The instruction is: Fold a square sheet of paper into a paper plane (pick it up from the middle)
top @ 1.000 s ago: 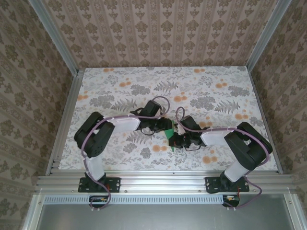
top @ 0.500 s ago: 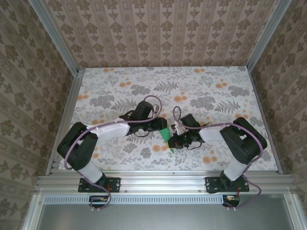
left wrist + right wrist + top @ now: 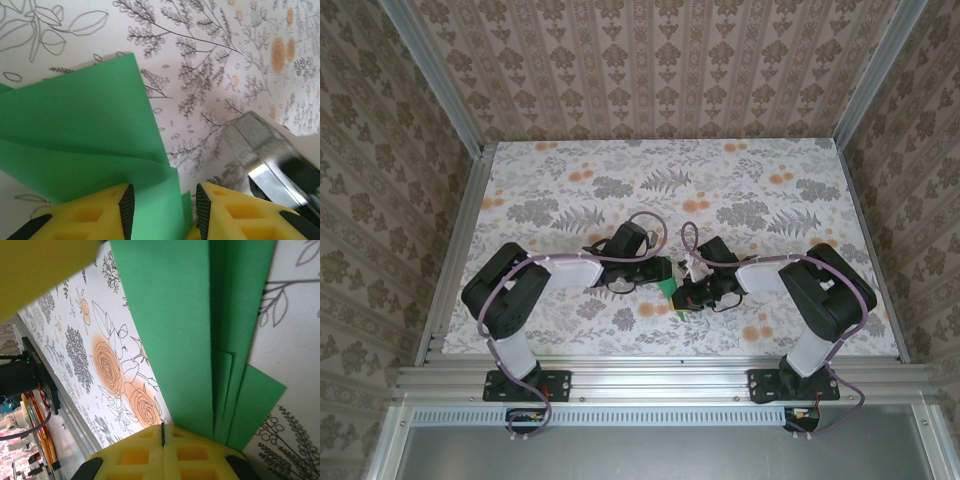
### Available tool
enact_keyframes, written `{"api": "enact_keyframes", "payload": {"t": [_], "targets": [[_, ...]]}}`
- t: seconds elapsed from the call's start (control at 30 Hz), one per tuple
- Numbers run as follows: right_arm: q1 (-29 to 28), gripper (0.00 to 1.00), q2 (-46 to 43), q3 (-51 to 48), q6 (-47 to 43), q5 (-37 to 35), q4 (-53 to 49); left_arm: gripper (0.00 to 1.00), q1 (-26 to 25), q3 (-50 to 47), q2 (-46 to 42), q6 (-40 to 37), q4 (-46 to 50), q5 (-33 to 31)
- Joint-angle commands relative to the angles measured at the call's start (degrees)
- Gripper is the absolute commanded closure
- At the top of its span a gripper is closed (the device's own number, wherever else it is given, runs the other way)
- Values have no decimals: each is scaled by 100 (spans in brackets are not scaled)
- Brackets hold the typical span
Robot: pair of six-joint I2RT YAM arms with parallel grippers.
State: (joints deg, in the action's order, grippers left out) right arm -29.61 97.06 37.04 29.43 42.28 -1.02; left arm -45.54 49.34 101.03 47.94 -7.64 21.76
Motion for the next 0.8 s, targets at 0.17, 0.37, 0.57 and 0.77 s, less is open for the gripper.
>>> {"api": "enact_keyframes", "payload": {"t": [0.17, 0.37, 0.57, 0.77], "targets": [[34, 95, 288, -170, -154, -405, -990, 60, 357, 144, 365, -214, -299, -147], [34, 96, 336, -161, -156, -350, -1030, 61, 632, 173, 569, -388, -359, 7], [33, 96, 381, -143, -144, -361, -1032, 60, 1010, 315, 630, -654, -184, 193], [32, 95, 376, -92, -135, -422, -1059, 60, 1476, 558, 549, -1005, 244, 468]]}}
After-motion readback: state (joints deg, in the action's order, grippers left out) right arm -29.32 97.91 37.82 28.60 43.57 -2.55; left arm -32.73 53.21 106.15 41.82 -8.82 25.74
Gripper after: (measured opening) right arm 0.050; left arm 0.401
